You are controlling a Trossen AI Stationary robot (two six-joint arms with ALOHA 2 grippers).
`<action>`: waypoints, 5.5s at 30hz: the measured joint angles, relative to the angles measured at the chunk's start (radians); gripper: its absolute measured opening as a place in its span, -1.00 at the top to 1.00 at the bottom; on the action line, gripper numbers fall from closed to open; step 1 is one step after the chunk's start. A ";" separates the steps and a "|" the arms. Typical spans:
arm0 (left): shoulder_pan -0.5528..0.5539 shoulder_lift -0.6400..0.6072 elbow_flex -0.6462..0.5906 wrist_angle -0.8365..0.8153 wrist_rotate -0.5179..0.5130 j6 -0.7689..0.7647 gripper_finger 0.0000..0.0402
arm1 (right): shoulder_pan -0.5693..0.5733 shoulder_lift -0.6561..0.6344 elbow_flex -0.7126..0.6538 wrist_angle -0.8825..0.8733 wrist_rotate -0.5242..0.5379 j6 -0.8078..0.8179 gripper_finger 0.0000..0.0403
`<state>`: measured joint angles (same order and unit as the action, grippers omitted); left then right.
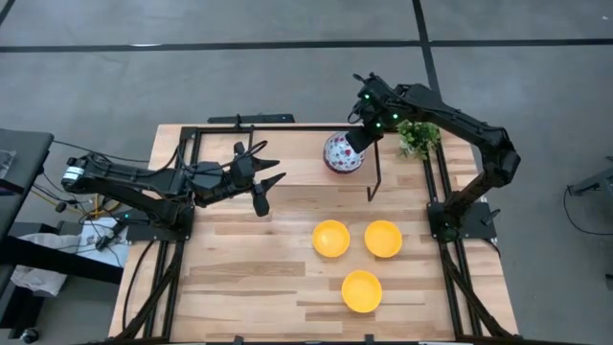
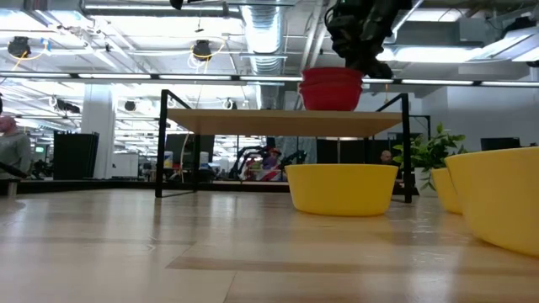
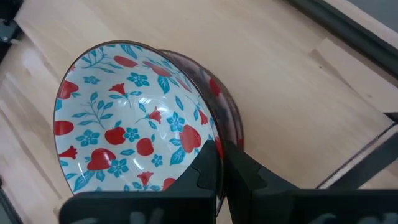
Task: Pick & Place Mini bowls
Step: Stack the red patterned bowl on the red patterned bowl on the shelf
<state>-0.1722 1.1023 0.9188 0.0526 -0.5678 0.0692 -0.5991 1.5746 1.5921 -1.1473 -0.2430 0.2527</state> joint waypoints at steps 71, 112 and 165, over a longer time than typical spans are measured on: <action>0.000 0.000 0.001 0.000 0.000 0.000 0.21 | 0.121 0.003 0.095 -0.047 0.272 -0.167 0.81; 0.000 0.000 0.001 0.000 0.000 0.000 0.21 | 0.123 -0.095 0.056 -0.012 0.250 -0.172 1.00; -0.022 0.000 0.001 0.000 0.000 -0.033 0.21 | 0.074 -0.015 0.056 -0.099 0.213 -0.200 1.00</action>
<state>-0.1947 1.1019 0.9195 0.0525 -0.5678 0.0360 -0.5255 1.5593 1.6478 -1.2461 -0.0303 0.0532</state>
